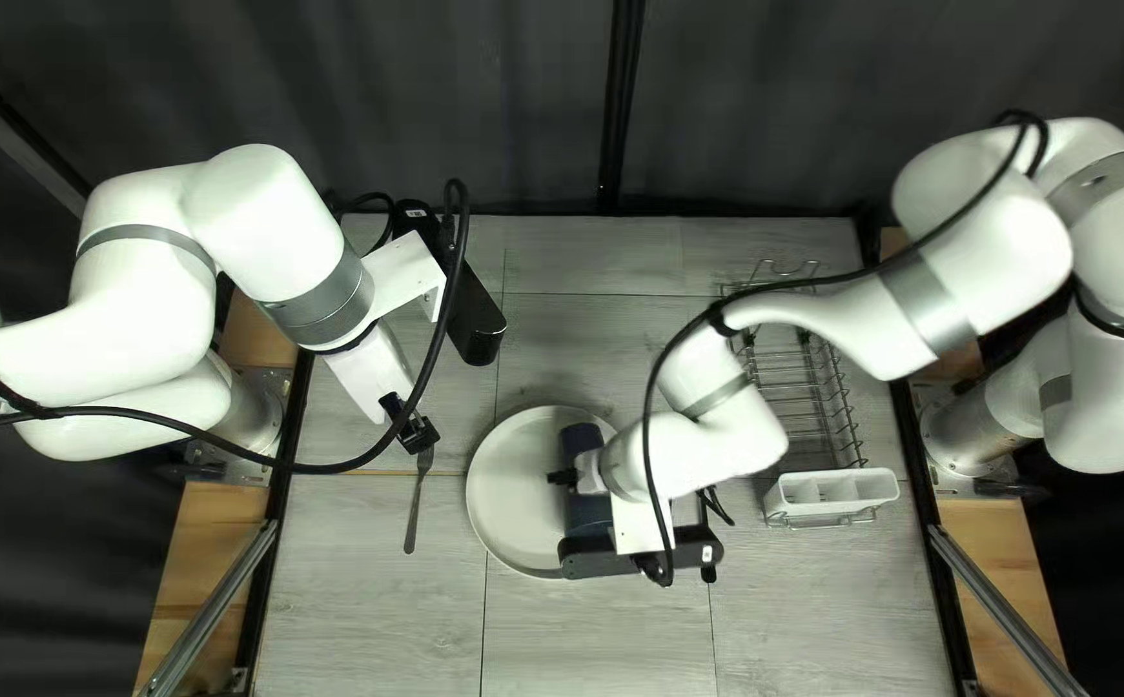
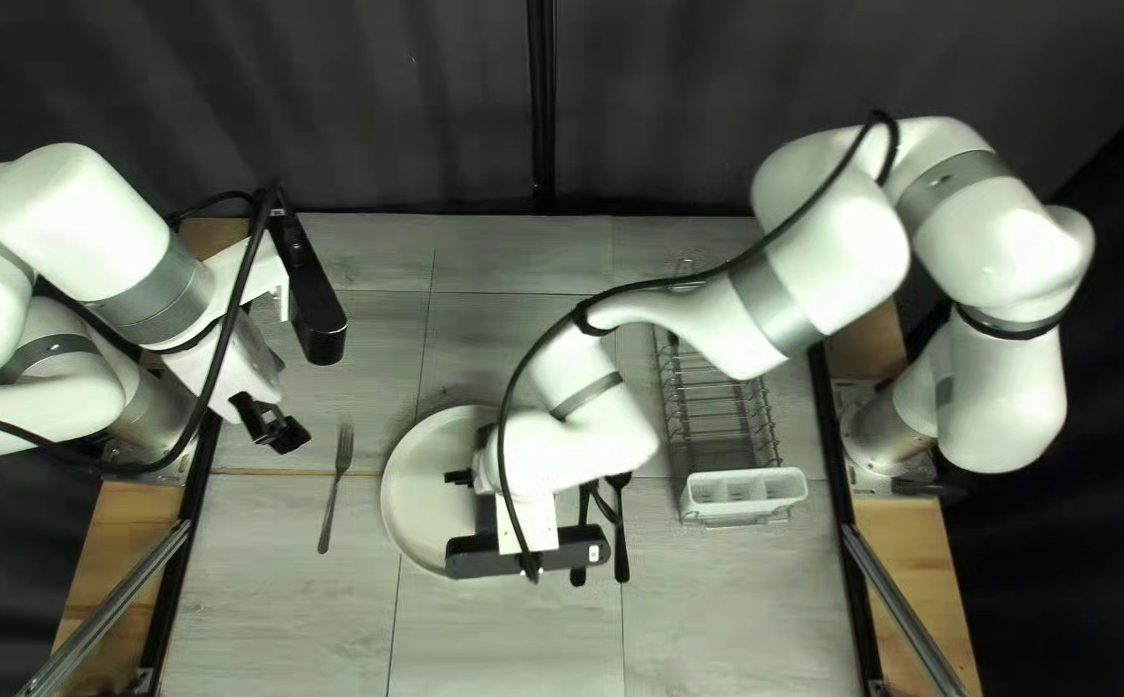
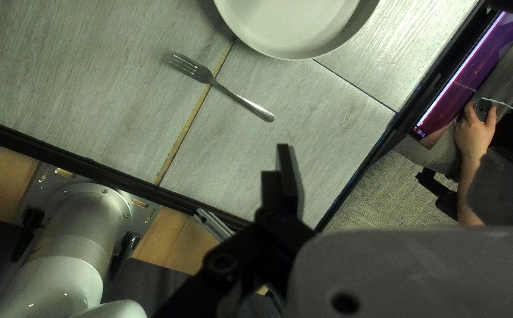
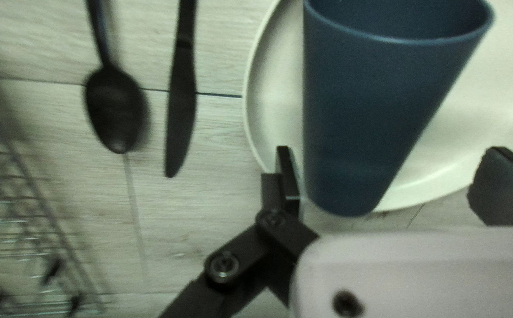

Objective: Pick up and place plate onto table. Place down one fork to the left of the plate. Place spoon and knife to the right of the plate. Place cup above the knife and spoon

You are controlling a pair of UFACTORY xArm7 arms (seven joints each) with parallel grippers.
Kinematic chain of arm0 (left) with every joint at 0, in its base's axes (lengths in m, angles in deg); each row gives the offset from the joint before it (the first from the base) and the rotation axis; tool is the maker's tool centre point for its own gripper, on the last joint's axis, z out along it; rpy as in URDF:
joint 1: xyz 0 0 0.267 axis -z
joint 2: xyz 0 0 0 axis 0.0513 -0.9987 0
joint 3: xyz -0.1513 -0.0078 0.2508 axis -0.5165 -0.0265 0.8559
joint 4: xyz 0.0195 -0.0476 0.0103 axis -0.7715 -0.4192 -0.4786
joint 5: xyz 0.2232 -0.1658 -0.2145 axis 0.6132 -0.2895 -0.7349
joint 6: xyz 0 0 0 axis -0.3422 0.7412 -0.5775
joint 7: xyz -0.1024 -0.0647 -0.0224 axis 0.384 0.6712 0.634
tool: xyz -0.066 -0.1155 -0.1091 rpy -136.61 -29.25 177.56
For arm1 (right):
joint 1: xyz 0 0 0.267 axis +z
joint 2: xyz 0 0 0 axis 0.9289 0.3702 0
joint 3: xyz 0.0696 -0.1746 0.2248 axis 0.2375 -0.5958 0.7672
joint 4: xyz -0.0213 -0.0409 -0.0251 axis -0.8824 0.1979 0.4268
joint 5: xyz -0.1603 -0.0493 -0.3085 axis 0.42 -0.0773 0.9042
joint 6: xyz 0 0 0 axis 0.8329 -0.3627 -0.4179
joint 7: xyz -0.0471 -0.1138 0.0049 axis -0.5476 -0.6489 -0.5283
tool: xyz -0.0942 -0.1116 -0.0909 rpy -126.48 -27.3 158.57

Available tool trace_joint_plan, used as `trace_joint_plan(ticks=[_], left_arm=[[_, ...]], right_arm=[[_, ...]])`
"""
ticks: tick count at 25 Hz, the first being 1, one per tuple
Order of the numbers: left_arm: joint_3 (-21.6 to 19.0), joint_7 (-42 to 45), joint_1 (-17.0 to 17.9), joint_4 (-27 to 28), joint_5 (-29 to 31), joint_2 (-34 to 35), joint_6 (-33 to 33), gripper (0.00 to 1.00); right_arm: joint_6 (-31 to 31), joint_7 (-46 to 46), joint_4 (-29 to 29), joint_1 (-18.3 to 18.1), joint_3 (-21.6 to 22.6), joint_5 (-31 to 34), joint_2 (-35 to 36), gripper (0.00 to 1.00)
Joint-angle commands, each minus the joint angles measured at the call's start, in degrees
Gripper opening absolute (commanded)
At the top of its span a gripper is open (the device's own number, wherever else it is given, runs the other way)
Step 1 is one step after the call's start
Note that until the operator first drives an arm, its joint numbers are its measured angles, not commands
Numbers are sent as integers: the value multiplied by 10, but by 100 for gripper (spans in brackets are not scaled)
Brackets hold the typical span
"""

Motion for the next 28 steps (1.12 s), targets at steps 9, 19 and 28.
trace_joint_plan(ticks=[9,19,28], left_arm=[[0,0,0,0,0,0,0,100],[0,0,0,0,0,0,0,100],[0,0,0,0,0,0,0,100]], right_arm=[[-15,128,-17,36,3,13,-17,100],[-4,305,32,89,-19,52,31,100],[8,580,50,167,-79,154,79,100]])
